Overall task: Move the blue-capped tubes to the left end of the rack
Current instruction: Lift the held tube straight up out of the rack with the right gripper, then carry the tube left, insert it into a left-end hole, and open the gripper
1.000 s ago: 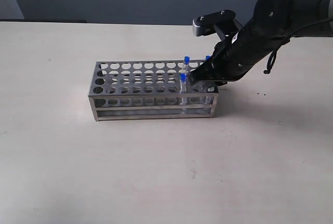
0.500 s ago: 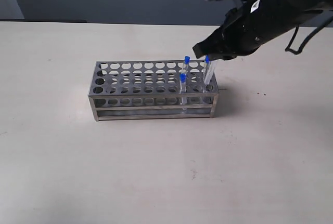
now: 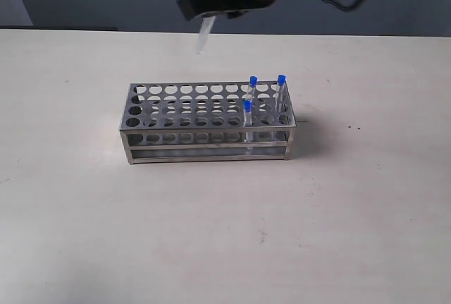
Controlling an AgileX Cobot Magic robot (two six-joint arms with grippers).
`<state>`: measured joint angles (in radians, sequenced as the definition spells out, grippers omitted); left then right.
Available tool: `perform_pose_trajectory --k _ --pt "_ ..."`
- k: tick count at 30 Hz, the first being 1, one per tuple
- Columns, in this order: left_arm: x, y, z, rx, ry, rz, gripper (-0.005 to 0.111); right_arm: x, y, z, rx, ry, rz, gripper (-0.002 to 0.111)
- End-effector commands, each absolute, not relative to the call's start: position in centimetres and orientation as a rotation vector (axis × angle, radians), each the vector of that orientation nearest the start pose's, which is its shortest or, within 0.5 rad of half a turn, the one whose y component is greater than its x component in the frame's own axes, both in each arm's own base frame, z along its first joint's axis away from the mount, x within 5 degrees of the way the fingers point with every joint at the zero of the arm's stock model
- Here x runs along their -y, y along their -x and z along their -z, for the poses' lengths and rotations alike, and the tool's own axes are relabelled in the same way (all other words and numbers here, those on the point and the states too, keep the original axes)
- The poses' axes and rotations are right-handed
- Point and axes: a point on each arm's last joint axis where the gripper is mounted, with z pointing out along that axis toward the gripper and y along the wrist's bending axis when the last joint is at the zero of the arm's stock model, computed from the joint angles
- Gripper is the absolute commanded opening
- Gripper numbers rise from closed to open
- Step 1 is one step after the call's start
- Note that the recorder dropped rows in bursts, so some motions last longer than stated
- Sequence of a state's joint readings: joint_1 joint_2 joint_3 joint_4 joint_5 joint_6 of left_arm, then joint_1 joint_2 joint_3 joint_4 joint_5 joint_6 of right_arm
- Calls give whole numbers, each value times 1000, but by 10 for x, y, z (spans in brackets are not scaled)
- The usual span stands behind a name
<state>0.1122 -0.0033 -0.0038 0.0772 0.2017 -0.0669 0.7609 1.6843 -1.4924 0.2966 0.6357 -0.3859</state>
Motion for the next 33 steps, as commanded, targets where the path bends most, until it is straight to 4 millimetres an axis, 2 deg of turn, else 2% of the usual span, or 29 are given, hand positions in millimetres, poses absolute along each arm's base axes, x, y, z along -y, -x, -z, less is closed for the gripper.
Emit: perform_pose_trajectory --k 1,2,3,4,6,9,11,15,18,23,33 --pt "-7 -56 -196 -1672 98 -93 0 -325 -294 -312 -2102 1238 -503 -1" --pt "-7 -56 -196 -1672 98 -93 0 -334 -299 -301 -2121 1272 -494 -1" --pt "-7 -56 -196 -1672 98 -93 0 -341 -301 -303 -2111 1298 -495 -1" --pt "-7 -56 -196 -1672 98 -93 0 -351 -307 -292 -2127 1327 -492 -1" --pt "-7 -56 -196 -1672 98 -93 0 -365 -311 -284 -2145 1365 -506 -1" --pt "-7 -56 -196 -1672 98 -93 0 -385 -313 -265 -2186 1440 -521 -1" --pt "-7 -56 -196 -1672 98 -93 0 -394 -313 -262 -2149 1438 -516 -1" --pt "-7 -56 -196 -1672 98 -93 0 -403 -314 -269 -2076 1403 -518 -1" --pt "-7 -56 -196 -1672 98 -93 0 -405 -319 -264 -2064 1413 -478 -1" --pt "-7 -56 -196 -1672 98 -93 0 -407 -323 -243 -2092 1443 -433 -1" --pt "-7 -56 -196 -1672 98 -93 0 -417 -330 -212 -2112 1412 -468 -1"
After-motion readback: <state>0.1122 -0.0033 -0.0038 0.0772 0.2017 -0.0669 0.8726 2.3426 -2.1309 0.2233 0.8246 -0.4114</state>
